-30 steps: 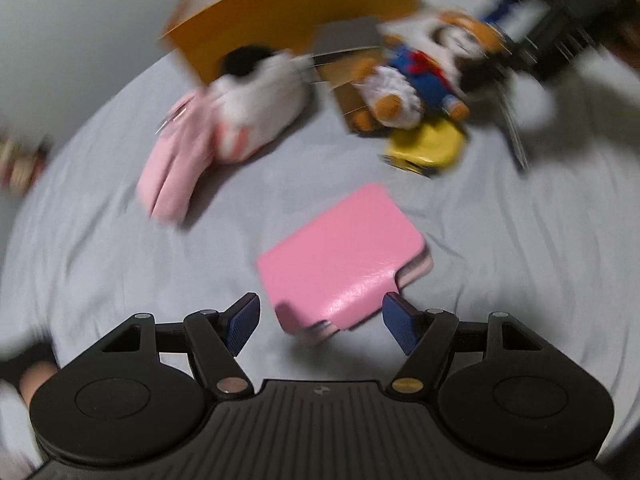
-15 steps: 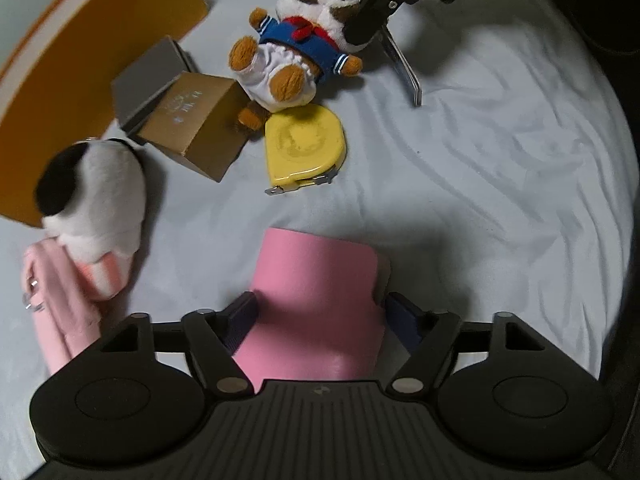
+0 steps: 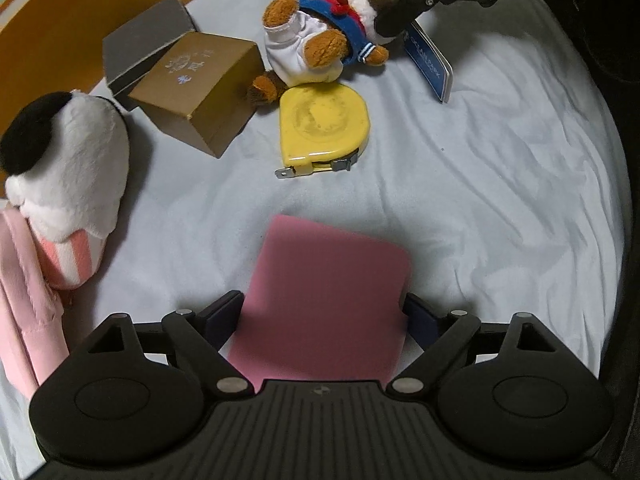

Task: Organize objects
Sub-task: 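Lift and carry the pink case and red-panda plush toward the orange shoebox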

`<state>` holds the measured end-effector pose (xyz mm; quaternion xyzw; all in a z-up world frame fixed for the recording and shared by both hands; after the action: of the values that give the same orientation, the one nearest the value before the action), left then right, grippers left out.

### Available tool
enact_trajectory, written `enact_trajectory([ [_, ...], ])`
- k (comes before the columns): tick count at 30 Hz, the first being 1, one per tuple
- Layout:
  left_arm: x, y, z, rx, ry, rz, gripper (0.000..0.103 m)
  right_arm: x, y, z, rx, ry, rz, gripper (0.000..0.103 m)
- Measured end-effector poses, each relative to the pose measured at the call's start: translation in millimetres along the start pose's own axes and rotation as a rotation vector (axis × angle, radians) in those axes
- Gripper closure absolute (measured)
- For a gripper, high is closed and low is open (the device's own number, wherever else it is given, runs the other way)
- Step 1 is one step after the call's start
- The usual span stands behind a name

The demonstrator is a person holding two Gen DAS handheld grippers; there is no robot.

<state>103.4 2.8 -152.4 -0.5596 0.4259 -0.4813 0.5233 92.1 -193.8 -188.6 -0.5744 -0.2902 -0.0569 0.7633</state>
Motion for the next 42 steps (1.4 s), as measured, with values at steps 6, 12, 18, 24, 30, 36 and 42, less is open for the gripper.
enact_trajectory([
  [6,-6,-8,9,0.004,-0.225,-0.06,0.005,0,-8,-7,-0.015,0.069,-0.031,0.031],
  [12,-4,-8,11,0.113,-0.635,-0.04,0.006,-7,-18,-28,-0.126,0.243,-0.036,0.031],
  [18,4,-2,-7,0.165,-0.742,-0.036,0.005,-19,-15,-10,-0.141,0.11,0.041,0.025],
  [24,0,-2,-3,0.17,-0.747,-0.045,0.003,-9,-21,3,-0.227,-0.179,0.019,0.013],
  [30,-1,-2,-4,0.175,-0.725,-0.039,0.003,4,-16,14,-0.176,-0.424,0.096,0.017],
  [36,-11,-4,-9,0.167,-0.729,-0.042,0.003,11,11,22,-0.182,-0.543,0.203,0.026],
  [42,-13,-6,-6,0.159,-0.721,-0.051,0.006,12,20,21,-0.142,-0.512,0.246,0.041],
])
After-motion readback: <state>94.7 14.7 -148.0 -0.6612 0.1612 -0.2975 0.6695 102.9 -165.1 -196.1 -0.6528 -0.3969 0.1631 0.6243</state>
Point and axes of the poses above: each gripper's, at about its wrist camera, not at the fingertips, and y roughly the way its jaws point, z to its left, x to its top, the point moved 3 cm from there along y, roughly the way its jaws point, and after that the axes turned 7 degrees about z, right-handed, at the moved point
